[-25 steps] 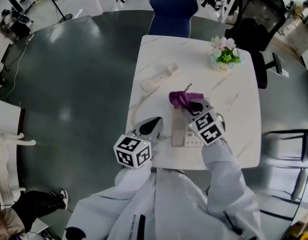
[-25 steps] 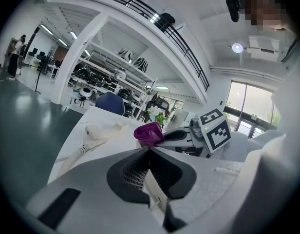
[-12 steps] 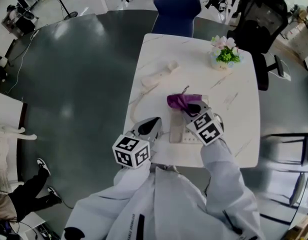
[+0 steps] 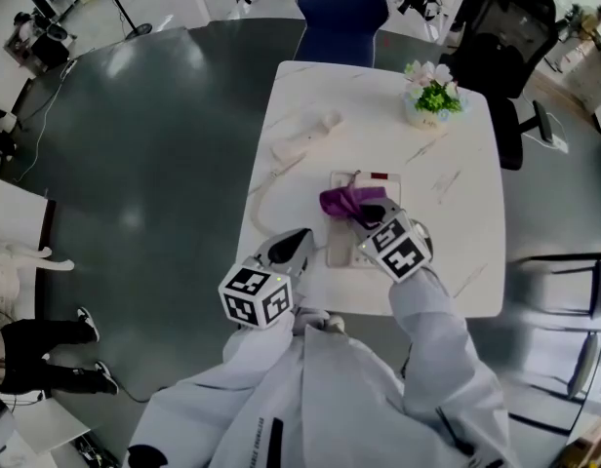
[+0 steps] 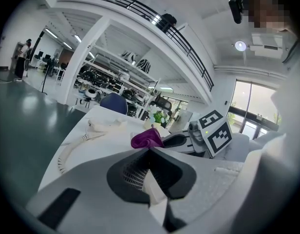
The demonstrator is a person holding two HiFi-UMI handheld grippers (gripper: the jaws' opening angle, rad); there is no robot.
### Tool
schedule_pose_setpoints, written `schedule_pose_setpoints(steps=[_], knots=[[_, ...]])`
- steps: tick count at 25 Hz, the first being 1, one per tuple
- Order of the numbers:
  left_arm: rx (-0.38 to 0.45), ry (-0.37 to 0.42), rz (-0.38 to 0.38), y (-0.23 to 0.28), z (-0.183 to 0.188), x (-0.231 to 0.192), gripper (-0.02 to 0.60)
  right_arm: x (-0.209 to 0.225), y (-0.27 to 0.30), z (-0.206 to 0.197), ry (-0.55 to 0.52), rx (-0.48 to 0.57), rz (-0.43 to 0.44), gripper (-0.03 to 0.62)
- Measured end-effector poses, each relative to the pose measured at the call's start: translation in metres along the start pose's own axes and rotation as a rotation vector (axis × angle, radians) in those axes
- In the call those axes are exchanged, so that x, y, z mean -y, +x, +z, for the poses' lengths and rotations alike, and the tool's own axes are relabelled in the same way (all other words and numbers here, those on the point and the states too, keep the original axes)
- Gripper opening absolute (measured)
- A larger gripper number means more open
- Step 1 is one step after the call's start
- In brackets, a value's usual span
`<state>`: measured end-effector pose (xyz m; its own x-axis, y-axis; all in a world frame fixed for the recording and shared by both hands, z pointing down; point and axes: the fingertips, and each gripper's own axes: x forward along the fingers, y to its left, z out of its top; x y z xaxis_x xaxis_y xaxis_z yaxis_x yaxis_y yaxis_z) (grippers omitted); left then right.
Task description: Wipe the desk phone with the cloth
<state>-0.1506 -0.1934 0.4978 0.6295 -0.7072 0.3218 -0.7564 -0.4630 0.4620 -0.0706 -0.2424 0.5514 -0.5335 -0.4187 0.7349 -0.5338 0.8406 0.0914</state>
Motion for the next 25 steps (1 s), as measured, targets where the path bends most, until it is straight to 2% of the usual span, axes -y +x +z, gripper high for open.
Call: schedule_pose_setpoints(steps=[25], knots=[[0.008, 0.001, 0.013, -0.032, -0.021, 0.024, -0.003, -0.046, -0.015, -0.032, 0.001, -0.037, 0.046, 0.038]])
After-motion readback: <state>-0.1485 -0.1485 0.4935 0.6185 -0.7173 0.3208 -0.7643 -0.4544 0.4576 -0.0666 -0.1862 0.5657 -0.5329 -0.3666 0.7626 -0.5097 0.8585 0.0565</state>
